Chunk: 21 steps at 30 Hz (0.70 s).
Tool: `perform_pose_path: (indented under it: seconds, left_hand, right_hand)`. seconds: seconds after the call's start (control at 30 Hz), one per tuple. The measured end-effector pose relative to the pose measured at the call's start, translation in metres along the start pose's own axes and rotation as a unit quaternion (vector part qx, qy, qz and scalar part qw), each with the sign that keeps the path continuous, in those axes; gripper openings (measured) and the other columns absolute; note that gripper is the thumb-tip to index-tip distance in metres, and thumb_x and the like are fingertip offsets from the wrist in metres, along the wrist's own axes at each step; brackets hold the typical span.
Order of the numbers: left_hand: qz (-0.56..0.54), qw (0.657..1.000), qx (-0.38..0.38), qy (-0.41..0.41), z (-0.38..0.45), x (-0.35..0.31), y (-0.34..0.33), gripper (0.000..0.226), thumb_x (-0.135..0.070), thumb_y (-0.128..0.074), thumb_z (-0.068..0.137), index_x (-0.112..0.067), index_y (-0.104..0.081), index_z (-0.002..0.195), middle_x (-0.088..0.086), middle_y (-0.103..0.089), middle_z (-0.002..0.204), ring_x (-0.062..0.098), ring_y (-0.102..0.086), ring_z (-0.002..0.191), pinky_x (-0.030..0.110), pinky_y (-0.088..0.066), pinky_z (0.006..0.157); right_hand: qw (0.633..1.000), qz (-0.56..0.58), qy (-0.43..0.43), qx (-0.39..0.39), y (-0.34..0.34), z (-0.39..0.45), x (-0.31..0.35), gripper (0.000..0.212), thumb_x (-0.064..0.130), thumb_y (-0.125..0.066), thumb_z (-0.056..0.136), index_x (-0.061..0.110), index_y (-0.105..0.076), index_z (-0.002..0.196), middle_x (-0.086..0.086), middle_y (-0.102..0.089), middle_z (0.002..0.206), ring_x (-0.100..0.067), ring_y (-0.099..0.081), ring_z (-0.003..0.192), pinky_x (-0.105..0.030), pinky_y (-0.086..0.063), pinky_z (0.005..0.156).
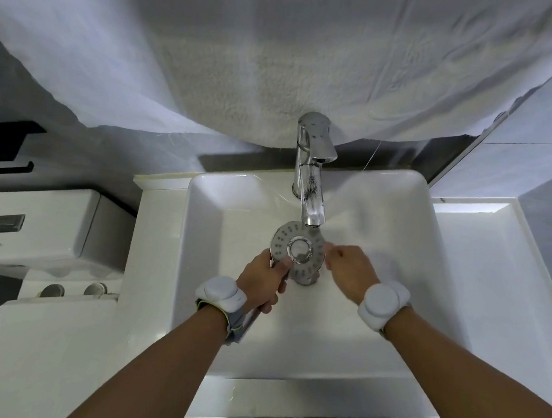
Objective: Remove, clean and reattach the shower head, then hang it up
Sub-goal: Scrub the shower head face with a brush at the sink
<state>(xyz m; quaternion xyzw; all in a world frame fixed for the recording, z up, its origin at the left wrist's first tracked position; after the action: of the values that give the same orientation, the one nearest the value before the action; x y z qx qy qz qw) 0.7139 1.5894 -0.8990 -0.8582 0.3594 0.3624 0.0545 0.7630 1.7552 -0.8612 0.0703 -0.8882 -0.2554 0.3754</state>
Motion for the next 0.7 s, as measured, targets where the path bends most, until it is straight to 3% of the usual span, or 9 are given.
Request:
perform_pose_path:
  seconds: [0.1,0.23,0.33,0.4,0.5,0.6,0.7]
  left_hand:
    - [0.018,0.999,0.039,0.013,0.004,-0.004,-0.008,0.025,-0.039,-0.045,0.101,-0.013,-0.046,0.099,0.007,-0.050,0.069,0.016,-0.034,0.040,0.020,-0.030,0.042]
    - [0.042,0.998,0.046,-0.001,0.007,-0.007,-0.017,0.028,-0.043,-0.045,0.099,-0.015,-0.047,0.097,0.007,-0.050,0.070,0.017,-0.035,0.041,0.021,-0.031,0.043]
    - [0.038,0.999,0.036,-0.002,0.010,-0.005,-0.018,0.036,-0.046,-0.047,0.098,-0.010,-0.048,0.103,0.009,-0.050,0.071,0.017,-0.034,0.039,0.022,-0.032,0.042]
    - [0.036,0.999,0.038,0.005,0.012,-0.002,-0.019,0.038,-0.047,-0.048,0.098,-0.009,-0.049,0.105,0.009,-0.050,0.070,0.017,-0.034,0.039,0.021,-0.031,0.041]
    - [0.064,0.997,0.039,0.010,0.012,0.000,-0.020,0.030,-0.043,-0.046,0.099,-0.013,-0.047,0.103,0.008,-0.051,0.072,0.016,-0.035,0.040,0.021,-0.032,0.041]
    - [0.040,0.998,0.036,0.011,0.014,0.002,-0.019,0.033,-0.042,-0.045,0.099,-0.010,-0.047,0.106,0.009,-0.049,0.071,0.016,-0.034,0.039,0.021,-0.031,0.041]
    - [0.035,0.999,0.040,0.011,0.013,0.004,-0.021,0.030,-0.042,-0.046,0.099,-0.013,-0.046,0.103,0.009,-0.049,0.072,0.016,-0.033,0.040,0.021,-0.031,0.041]
  right_hand:
    - [0.996,-0.040,0.037,0.071,-0.035,-0.015,0.008,0.043,0.036,-0.039,0.100,0.016,-0.047,0.064,-0.007,-0.053,0.069,-0.025,-0.048,0.067,-0.032,-0.037,0.062]
    - [0.999,-0.002,-0.022,-0.042,0.003,0.004,0.001,0.044,0.034,-0.036,0.101,0.009,-0.056,0.070,-0.020,-0.060,0.087,-0.033,-0.054,0.081,-0.036,-0.044,0.076]
    - [1.000,-0.025,0.009,0.001,-0.018,-0.008,0.008,0.039,0.026,-0.030,0.104,0.006,-0.063,0.098,-0.021,-0.061,0.100,-0.031,-0.053,0.086,-0.036,-0.045,0.079]
    - [0.999,-0.037,0.019,0.010,-0.020,-0.014,0.009,0.036,0.027,-0.029,0.104,0.013,-0.061,0.098,-0.017,-0.060,0.099,-0.031,-0.053,0.086,-0.034,-0.044,0.078]
    - [0.998,-0.051,-0.010,-0.029,-0.003,-0.001,0.000,0.039,0.028,-0.031,0.103,0.010,-0.060,0.086,-0.018,-0.060,0.094,-0.038,-0.058,0.093,-0.036,-0.045,0.080]
    - [0.999,-0.040,-0.001,-0.001,-0.016,-0.007,0.003,0.034,0.026,-0.029,0.103,0.013,-0.061,0.101,-0.017,-0.061,0.105,-0.038,-0.058,0.098,-0.036,-0.047,0.082]
    - [0.999,-0.048,-0.010,-0.021,-0.005,-0.004,-0.002,0.040,0.028,-0.029,0.103,0.006,-0.062,0.106,-0.022,-0.062,0.111,-0.040,-0.058,0.102,-0.037,-0.046,0.085]
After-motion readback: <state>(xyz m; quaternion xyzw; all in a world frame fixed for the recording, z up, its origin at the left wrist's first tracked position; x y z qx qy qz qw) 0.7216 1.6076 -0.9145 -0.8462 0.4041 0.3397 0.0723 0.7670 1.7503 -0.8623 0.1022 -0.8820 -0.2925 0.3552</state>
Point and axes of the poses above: each hand's wrist, its own z-axis towards the middle knuckle, its own y-axis out of the back of the hand, x = y × z, the point moved 10 cm from there along z, towards the middle knuckle
